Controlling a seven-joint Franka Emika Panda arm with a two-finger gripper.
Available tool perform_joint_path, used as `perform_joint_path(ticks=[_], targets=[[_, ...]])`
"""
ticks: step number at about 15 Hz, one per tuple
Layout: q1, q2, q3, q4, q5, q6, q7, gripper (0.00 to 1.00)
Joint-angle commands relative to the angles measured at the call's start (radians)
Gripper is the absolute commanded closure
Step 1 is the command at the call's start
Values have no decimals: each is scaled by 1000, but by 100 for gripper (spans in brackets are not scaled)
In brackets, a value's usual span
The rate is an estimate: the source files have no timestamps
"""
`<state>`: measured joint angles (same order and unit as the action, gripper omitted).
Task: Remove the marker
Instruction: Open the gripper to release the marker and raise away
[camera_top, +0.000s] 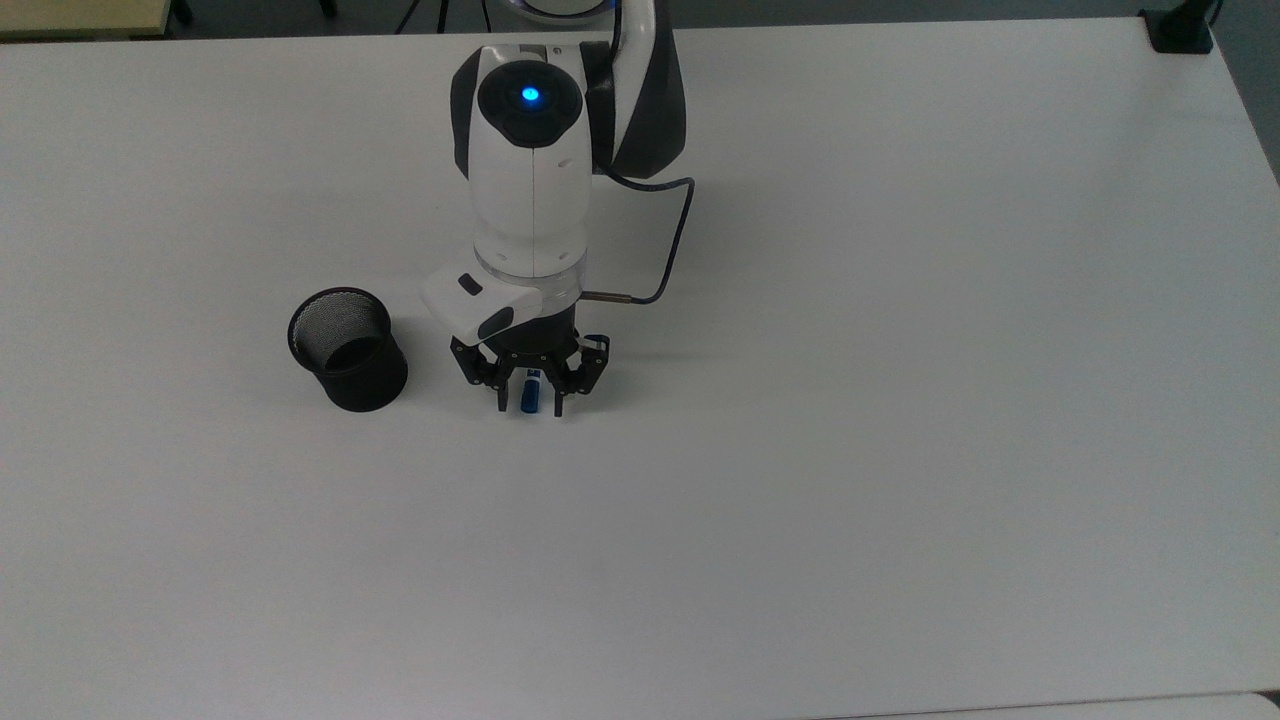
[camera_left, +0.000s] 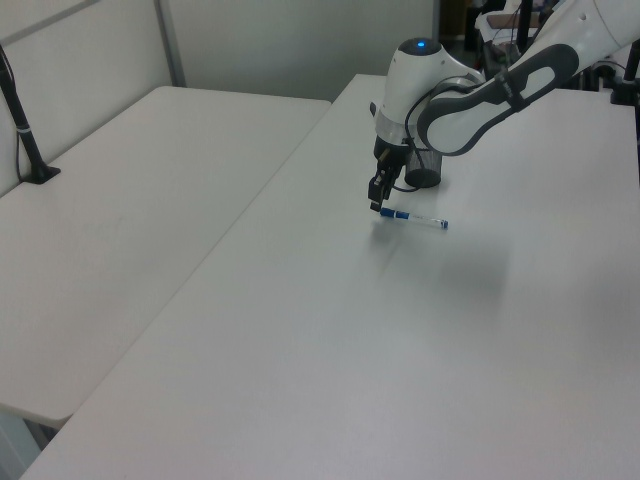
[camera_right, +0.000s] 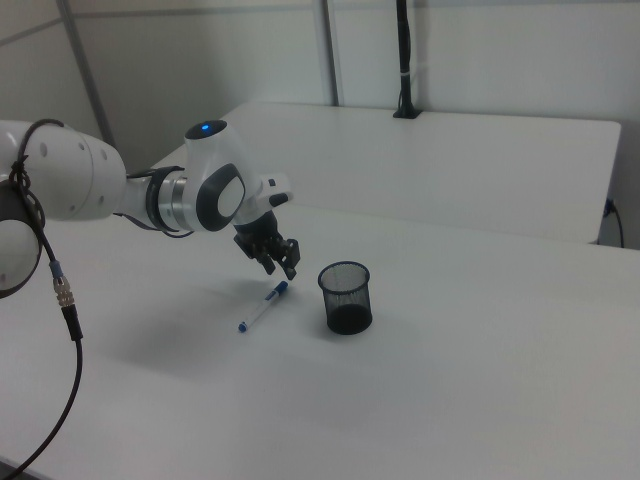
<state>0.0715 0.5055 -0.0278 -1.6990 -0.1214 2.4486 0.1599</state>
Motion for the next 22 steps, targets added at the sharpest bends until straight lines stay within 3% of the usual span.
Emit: perform_joint_path(ticks=[1, 4, 13, 16, 22], targets=[[10, -1, -7, 16, 6, 4, -16, 0], [8, -63, -8, 15, 6, -45, 15, 0], [-1, -422, -23, 62, -1, -601, 50, 0], [5, -524, -75, 62, 12, -719, 50, 0], [-4, -599, -107, 29, 92, -810, -34, 0]])
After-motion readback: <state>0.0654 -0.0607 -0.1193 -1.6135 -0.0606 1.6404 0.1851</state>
